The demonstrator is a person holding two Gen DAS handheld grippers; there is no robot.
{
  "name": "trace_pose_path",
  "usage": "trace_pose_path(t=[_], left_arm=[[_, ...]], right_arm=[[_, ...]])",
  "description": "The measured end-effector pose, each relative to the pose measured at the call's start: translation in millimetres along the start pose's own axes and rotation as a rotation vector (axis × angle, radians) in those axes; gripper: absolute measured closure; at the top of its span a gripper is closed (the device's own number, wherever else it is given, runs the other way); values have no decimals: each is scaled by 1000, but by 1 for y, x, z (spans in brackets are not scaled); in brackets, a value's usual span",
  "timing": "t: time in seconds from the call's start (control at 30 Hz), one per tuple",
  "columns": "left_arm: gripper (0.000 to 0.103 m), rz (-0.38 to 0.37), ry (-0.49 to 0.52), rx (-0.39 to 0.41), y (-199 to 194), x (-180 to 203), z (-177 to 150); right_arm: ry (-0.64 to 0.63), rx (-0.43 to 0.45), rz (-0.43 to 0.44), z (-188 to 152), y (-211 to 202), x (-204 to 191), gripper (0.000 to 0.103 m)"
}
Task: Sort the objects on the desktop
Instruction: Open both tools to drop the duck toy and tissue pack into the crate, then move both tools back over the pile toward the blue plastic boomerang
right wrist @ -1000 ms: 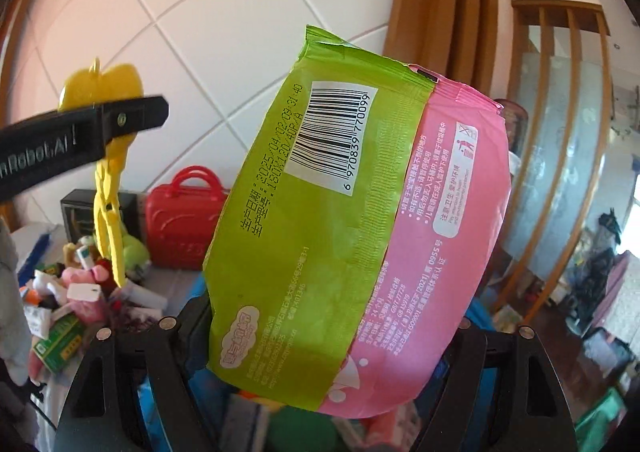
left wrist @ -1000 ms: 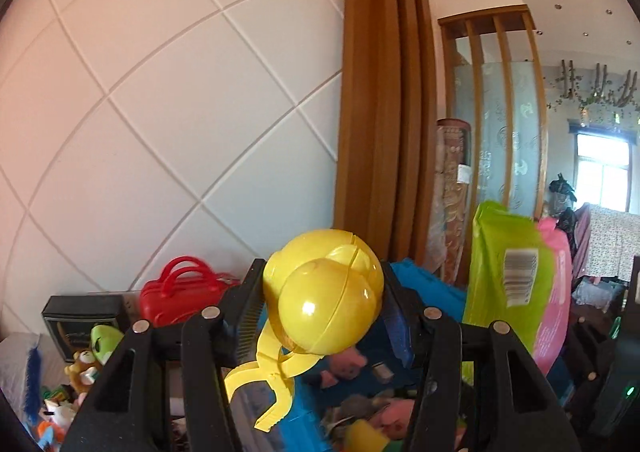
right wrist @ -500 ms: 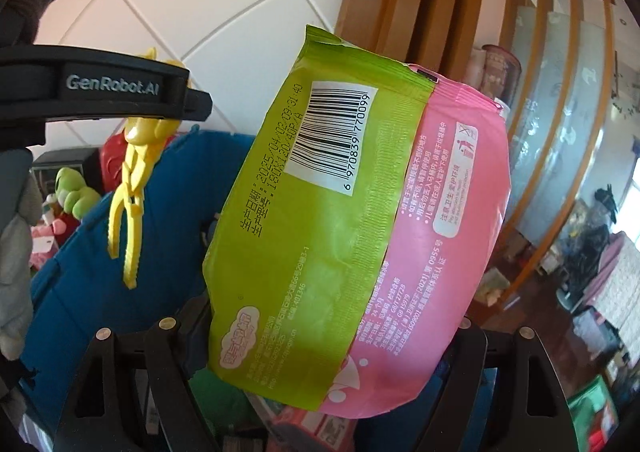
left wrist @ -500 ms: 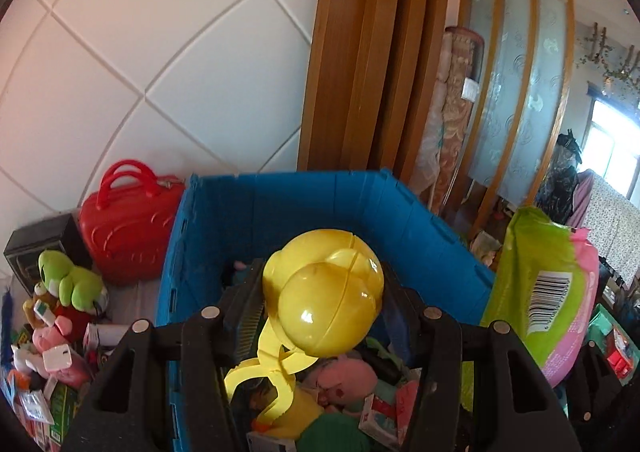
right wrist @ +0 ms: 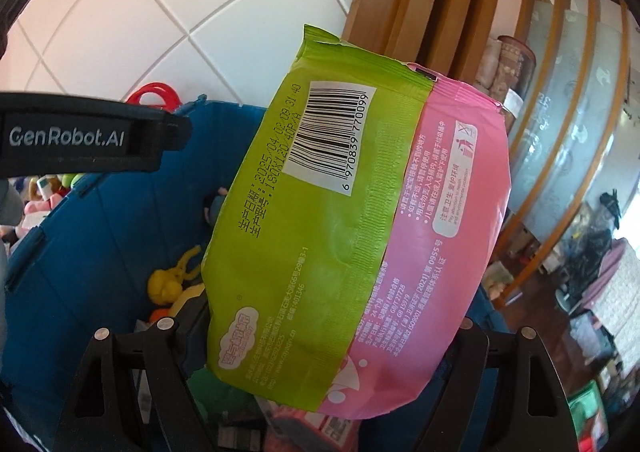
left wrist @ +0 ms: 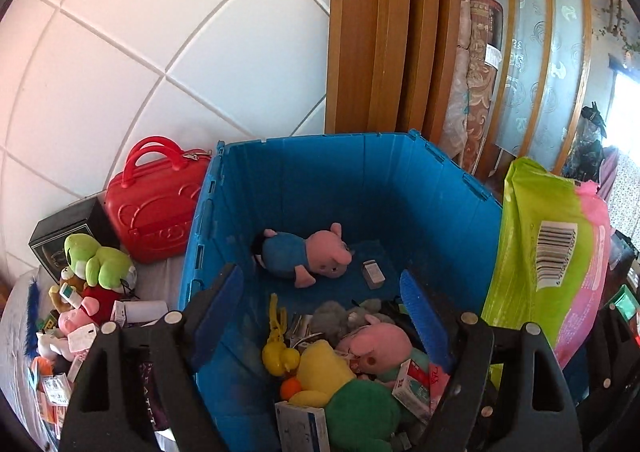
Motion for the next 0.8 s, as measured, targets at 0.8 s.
trace_pose_path(t=[0.8], left_arm=[[21,40,-22,134,-100,-58,-34]], right_arm=[[46,116,-84,24,-55,-9,0]])
Point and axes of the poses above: each gripper's, at about its wrist camera, not at the fingertips, and y roughly the way its jaws point, x to its right, z to its top, the point moved 5 cm from there along y, roughly the way its jaws point, and after that the axes turned 14 degrees about -z, right-handed, at the moved point
